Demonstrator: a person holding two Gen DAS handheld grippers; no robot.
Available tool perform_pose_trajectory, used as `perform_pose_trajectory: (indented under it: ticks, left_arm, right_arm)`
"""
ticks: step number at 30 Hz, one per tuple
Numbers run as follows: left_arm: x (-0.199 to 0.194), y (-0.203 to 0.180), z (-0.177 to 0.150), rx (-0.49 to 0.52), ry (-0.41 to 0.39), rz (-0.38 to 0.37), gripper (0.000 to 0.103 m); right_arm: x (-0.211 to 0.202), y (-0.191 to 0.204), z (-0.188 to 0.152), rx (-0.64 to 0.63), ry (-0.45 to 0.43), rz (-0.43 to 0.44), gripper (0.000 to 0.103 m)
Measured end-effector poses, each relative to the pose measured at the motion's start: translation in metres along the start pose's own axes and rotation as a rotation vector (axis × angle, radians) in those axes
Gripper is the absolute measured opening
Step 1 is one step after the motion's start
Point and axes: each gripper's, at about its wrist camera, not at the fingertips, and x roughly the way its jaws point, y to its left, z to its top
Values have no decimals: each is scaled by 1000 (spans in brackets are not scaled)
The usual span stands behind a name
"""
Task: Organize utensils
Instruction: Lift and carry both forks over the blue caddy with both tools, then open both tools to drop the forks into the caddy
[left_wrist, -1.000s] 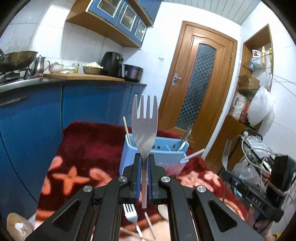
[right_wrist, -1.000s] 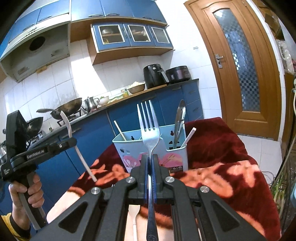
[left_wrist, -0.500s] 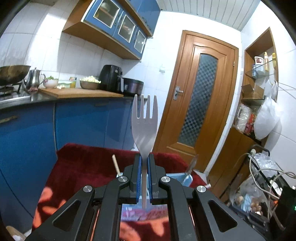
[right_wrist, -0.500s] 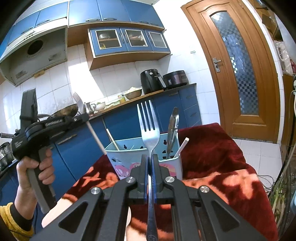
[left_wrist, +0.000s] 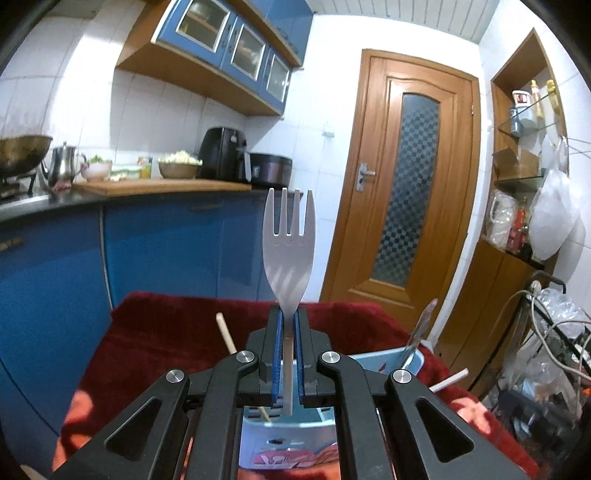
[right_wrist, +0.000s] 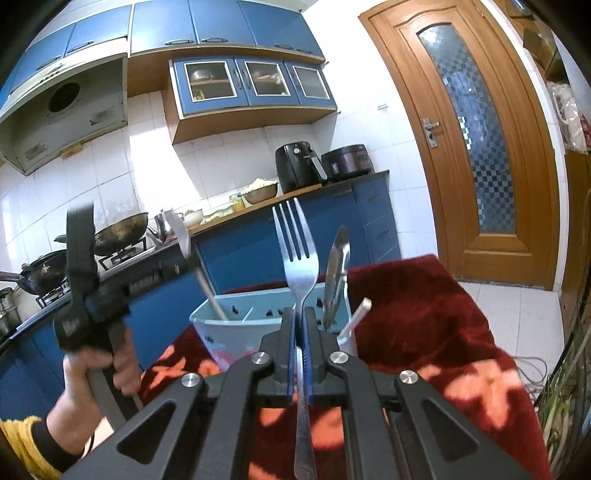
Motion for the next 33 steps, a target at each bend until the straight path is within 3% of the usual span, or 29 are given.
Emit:
perform_pose_trajectory:
  ticks: [10, 20, 24, 33]
  left_arm:
    - [16, 11, -21, -25, 62, -21, 6]
    - [28, 18, -29, -55, 105, -42, 6]
    - [30, 19, -33, -64, 116, -45, 6]
    - [25, 19, -35, -76, 136, -74, 6]
  right_arm:
    - [39, 6, 29, -25, -55, -31, 5]
    - [39, 13, 66, -55, -175, -51, 5]
    - [53, 13, 66, -77, -165, -65, 5]
    - [86, 0, 33, -79, -56, -85, 6]
